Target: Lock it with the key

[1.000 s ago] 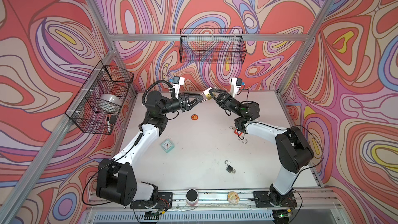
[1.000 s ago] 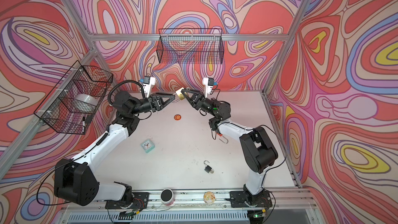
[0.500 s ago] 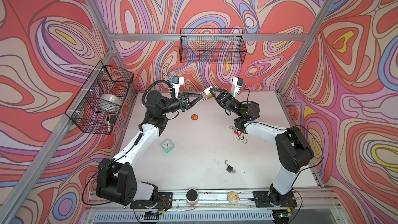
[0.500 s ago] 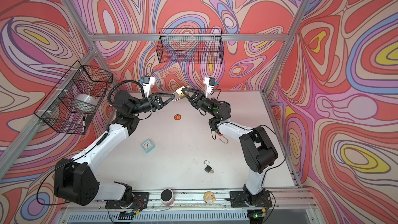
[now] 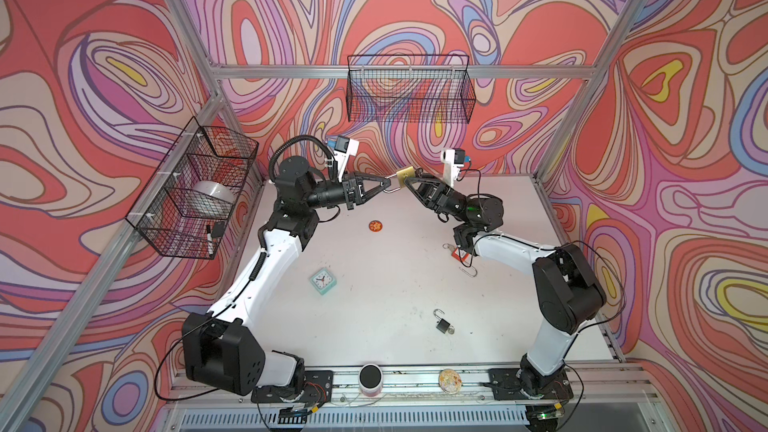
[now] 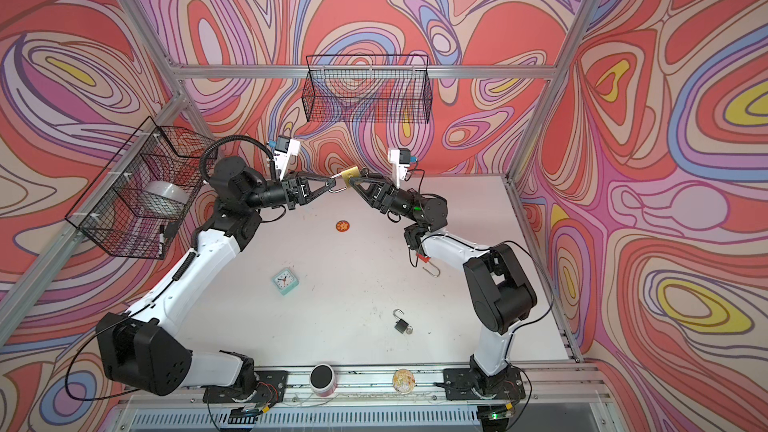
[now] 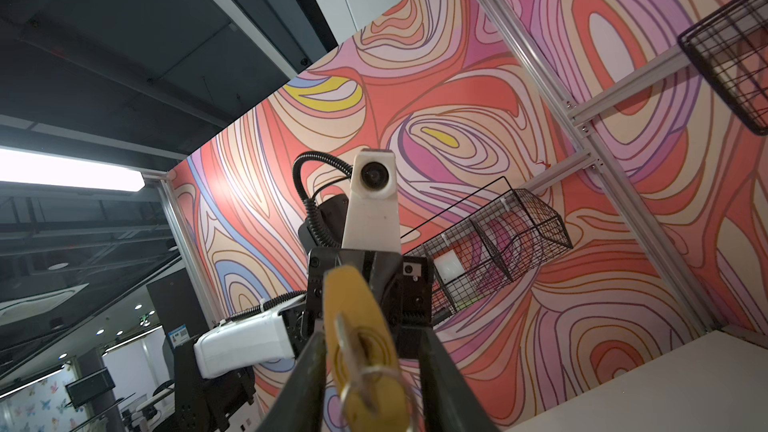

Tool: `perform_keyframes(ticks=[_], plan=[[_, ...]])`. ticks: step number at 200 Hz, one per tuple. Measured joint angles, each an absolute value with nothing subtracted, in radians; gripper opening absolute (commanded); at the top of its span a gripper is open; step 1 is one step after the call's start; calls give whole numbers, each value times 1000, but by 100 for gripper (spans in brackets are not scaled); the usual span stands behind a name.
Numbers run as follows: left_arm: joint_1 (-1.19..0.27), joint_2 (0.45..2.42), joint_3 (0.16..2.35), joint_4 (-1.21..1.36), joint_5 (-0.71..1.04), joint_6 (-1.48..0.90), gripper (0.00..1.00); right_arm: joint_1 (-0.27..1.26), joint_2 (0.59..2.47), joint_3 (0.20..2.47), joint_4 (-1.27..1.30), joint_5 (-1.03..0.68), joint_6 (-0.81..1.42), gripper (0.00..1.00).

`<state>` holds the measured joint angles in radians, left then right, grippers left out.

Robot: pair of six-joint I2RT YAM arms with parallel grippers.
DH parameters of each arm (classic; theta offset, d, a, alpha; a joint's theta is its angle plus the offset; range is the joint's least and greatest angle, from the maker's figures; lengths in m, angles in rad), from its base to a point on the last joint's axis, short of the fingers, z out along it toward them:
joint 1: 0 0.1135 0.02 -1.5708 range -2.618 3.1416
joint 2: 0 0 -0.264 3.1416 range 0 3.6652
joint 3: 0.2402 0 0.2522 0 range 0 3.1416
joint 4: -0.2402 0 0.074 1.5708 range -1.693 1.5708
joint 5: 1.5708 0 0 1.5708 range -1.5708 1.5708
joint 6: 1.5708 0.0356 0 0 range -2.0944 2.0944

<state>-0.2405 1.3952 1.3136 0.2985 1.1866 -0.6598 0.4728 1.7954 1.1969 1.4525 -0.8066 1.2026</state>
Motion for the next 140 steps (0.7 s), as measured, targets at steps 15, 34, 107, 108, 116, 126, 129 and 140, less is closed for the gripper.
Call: perform_keyframes(ticks=[15, 34, 107, 108, 116, 126, 129, 140], plan=[[-240, 1397, 1354, 241, 1214, -628, 0, 464, 1795, 1224, 1447, -845, 1218, 47], [-237, 1405, 1390, 177, 1246, -601, 0, 450, 1788, 1243, 1420, -895, 1216, 57], [-236, 1407, 1446, -17, 1286, -450, 0, 387, 1591, 1433, 527, -1118, 579, 70], [-236, 1407, 1446, -19, 1286, -447, 0, 387, 1589, 1439, 510, -1118, 563, 70], [-236, 1403, 1446, -33, 1287, -424, 0, 386, 1577, 1507, 345, -1132, 441, 70], [-236, 1397, 1446, -53, 1288, -398, 0, 385, 1571, 1593, 165, -1152, 313, 70], [-236, 1395, 1446, -61, 1289, -388, 0, 385, 1571, 1612, 124, -1155, 282, 70], [-236, 1388, 1446, -80, 1291, -361, 0, 384, 1571, 1682, -35, -1173, 176, 70]])
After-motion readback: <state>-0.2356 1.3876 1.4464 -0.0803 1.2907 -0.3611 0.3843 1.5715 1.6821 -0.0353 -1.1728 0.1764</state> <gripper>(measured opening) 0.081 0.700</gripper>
